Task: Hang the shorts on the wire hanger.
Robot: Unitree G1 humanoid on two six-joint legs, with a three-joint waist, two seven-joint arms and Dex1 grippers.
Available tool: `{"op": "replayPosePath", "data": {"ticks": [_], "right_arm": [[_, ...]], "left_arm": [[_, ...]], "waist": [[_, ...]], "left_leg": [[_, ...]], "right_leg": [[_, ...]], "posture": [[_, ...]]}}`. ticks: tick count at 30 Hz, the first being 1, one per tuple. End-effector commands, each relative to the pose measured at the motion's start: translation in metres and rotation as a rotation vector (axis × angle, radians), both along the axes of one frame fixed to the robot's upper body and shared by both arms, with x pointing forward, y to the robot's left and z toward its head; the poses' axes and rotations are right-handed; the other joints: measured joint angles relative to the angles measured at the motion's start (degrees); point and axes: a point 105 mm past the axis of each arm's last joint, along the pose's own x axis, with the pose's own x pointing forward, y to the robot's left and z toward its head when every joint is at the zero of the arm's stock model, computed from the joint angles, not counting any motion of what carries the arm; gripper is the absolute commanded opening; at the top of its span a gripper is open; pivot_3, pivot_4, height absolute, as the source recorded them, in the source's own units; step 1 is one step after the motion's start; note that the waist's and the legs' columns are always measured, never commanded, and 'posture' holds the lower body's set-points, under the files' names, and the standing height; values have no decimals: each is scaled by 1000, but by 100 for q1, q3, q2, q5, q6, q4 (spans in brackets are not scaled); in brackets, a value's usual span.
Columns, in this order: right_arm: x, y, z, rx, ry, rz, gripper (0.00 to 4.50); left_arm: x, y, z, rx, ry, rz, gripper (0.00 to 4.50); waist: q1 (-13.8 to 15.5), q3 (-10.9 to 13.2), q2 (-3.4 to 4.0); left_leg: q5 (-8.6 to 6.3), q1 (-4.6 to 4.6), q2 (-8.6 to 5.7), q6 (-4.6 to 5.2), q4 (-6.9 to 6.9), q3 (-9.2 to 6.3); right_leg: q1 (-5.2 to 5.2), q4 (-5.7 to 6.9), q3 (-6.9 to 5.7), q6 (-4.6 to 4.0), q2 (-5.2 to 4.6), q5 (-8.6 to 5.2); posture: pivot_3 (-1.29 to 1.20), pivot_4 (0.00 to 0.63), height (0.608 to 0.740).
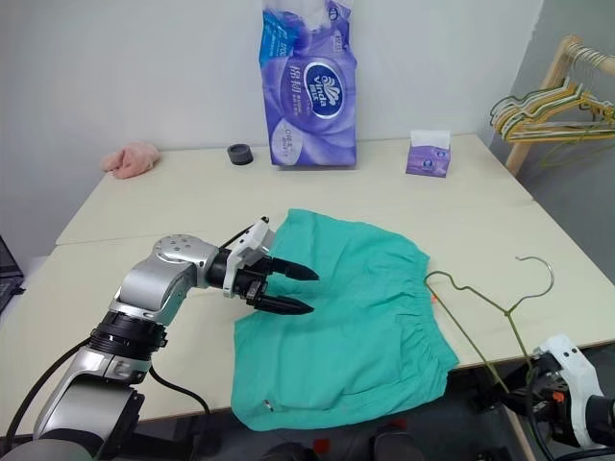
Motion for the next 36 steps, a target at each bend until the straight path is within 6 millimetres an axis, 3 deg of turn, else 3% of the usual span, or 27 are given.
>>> {"op": "replayPosePath", "data": {"ticks": [1,9,14,23,34,36], "right_arm": [[-4,4,5,13,0,30,0],[-10,15,9,59,9,59,0],[4,25,13,113,-7,80,0],[35,24,3,101,26,126,0],[38,19,-3,144,59,54,0],[47,23,-3,180,47,37,0]], "left_arm": [[-2,-2,7,1,-57,-21,3695],[2,-2,5,6,-78,-11,3695],[12,-2,7,-3,-111,26,3695],[30,3,15,-15,-184,104,3695],[31,8,13,-13,-203,133,3695],[32,8,14,-17,-211,141,3695]], "waist": [[2,0,0],[1,1,-1],[-11,4,-6],[11,15,-20],[61,16,-21],[58,16,-21]], "left_leg": [[0,0,0,0,0,0],[0,-1,0,0,0,0],[0,0,0,0,0,4],[-1,-4,1,3,0,2],[-2,-4,1,3,0,0],[-2,-4,1,3,0,0]], "right_leg": [[0,0,0,0,0,0],[0,-2,0,2,1,-1],[1,-5,5,3,1,0],[-1,-8,3,3,3,1],[-1,-6,3,6,1,4],[-1,-6,3,7,0,5]], "posture": [[-232,79,740],[-237,78,740],[-238,79,740],[-199,78,740],[-175,77,740],[-174,77,740]]}}
